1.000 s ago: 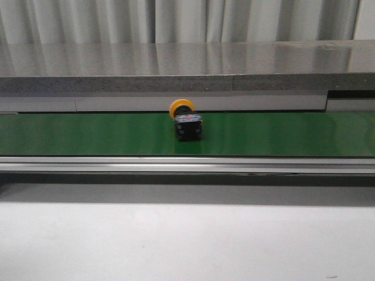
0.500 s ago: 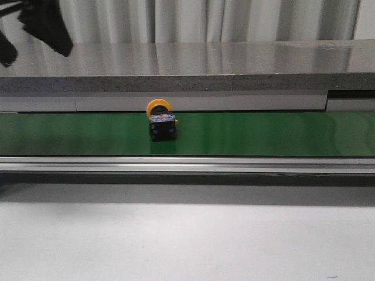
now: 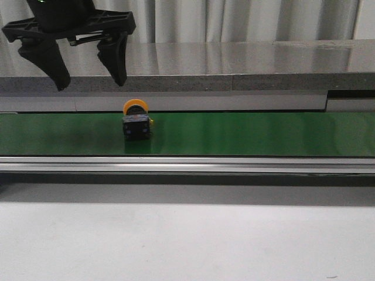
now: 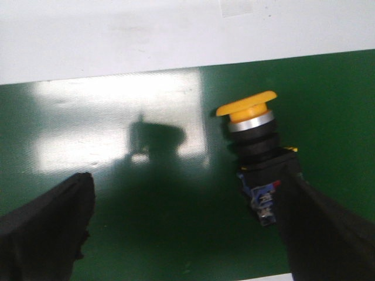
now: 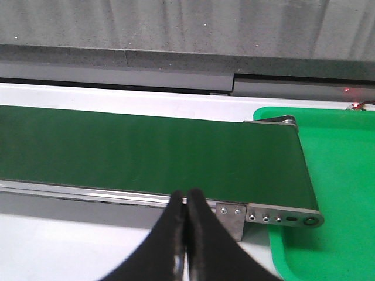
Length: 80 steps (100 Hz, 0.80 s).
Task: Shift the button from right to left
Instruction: 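Lower the left gripper over the moving button and grasp it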
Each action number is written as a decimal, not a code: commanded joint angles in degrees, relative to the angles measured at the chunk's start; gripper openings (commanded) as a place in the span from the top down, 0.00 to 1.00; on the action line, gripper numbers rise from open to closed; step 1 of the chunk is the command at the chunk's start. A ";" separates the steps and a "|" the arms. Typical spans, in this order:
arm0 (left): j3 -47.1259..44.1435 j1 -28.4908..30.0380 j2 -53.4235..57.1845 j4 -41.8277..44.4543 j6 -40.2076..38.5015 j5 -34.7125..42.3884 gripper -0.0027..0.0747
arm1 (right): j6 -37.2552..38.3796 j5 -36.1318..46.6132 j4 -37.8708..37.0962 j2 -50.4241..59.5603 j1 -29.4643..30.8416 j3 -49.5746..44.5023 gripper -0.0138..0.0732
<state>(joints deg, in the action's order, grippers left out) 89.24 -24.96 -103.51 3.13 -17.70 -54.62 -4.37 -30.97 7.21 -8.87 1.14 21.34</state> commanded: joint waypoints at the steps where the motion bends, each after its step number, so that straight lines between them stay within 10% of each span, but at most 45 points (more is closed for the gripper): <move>1: 2.99 -0.47 1.71 -0.59 -2.75 0.64 0.19 | -0.33 4.31 0.29 -0.49 -0.11 1.44 0.92; 61: 3.11 1.03 -4.86 -2.33 -4.05 -1.61 0.19 | -0.33 4.31 0.29 -0.49 -0.11 1.44 0.92; 80: 3.11 1.32 -5.01 -2.33 -4.05 -1.61 0.47 | -0.33 4.31 0.29 -0.49 -0.11 1.44 0.92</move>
<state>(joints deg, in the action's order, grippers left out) 90.61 -23.80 -111.54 0.92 -21.00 -57.17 -4.37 -30.97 7.21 -8.87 1.14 21.34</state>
